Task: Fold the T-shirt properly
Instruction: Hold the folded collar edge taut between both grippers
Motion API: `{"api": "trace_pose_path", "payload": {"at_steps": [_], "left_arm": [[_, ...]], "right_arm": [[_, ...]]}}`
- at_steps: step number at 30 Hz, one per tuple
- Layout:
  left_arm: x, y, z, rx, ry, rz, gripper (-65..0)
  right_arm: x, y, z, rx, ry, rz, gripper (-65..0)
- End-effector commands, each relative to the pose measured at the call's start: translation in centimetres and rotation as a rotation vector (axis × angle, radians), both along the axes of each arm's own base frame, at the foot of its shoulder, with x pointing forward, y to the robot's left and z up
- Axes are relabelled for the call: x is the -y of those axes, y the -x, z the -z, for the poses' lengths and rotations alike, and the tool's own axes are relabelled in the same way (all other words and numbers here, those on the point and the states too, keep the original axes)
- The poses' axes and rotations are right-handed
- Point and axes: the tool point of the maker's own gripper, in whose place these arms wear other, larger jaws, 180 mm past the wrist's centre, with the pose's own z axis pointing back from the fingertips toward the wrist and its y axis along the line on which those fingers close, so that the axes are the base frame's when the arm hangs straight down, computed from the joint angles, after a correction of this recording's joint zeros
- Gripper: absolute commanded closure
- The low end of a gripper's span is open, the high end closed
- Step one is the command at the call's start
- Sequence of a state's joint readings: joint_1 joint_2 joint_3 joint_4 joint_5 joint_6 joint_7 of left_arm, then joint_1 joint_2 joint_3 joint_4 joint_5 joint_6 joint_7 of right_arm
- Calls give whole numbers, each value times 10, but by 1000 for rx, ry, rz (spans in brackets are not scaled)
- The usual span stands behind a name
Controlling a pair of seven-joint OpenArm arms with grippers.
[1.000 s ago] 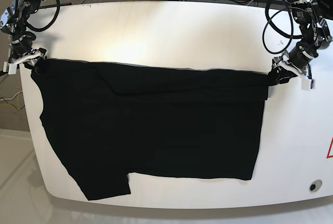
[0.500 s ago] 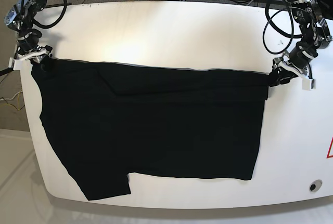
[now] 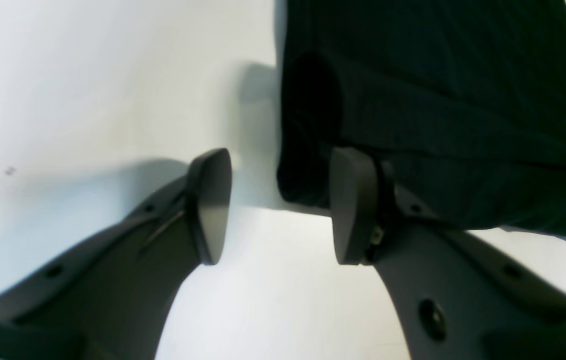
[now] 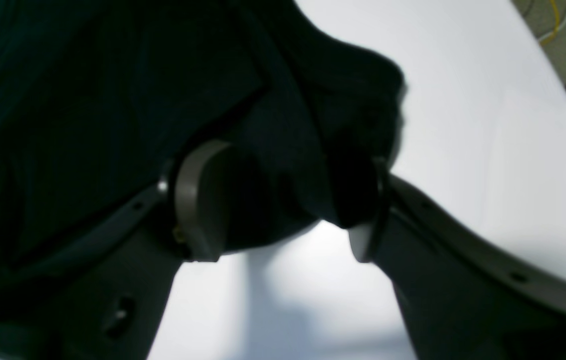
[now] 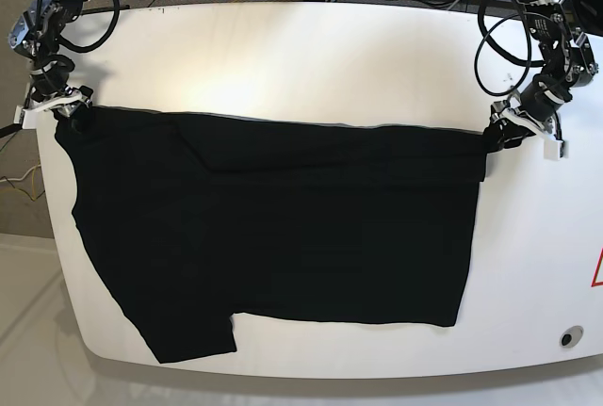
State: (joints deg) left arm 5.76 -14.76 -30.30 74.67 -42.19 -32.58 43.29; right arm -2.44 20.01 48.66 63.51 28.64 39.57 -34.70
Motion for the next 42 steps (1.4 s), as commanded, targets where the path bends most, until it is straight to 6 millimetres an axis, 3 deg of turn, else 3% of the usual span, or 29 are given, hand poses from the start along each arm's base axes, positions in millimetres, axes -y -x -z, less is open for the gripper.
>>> {"api": "trace_pose_path", "payload": {"at_steps": [1,5,9,11,13,16,19,21,23,25,35,37,42], "left_arm": [[-6,-9,-14,49,-1,-5,-290],[-6,-9,-13,41,-4,-7,-290],[-6,-10,-13,42,-3,-6,-279],[-5,-10,-14,43,-3,-2,-264],[0,-10,-15,43,-1,9,-178],[0,-10,-14,39,0,13,-111],[0,-10,-13,36,3,11,-73],[0,-10,-14,37,0,11,-81],[-3,-12,-15,44,-11,7,-186],[-3,-13,-17,54,-13,4,-239],[-1,-15,-20,72,-20,7,-290],[1,-14,-19,66,-18,12,-255],[3,-11,-17,41,-20,26,-80]], "right_arm": [[5,-5,-9,11,22,-20,-347],[-13,-15,-7,-1,21,-85,-331],[-22,-20,-4,-12,19,-119,-272],[-26,-22,-3,-15,18,-132,-220],[-32,-30,-5,-8,18,-150,-94],[-33,-32,-7,-5,19,-153,-2],[-30,-33,-9,2,19,-143,0],[-29,-34,-10,6,20,-138,0],[-24,-29,-10,0,30,-130,0],[-23,-30,-11,4,30,-125,0],[-25,-31,-11,3,33,-133,0],[-24,-31,-11,1,34,-133,0],[-24,-31,-11,0,38,-136,0]]}}
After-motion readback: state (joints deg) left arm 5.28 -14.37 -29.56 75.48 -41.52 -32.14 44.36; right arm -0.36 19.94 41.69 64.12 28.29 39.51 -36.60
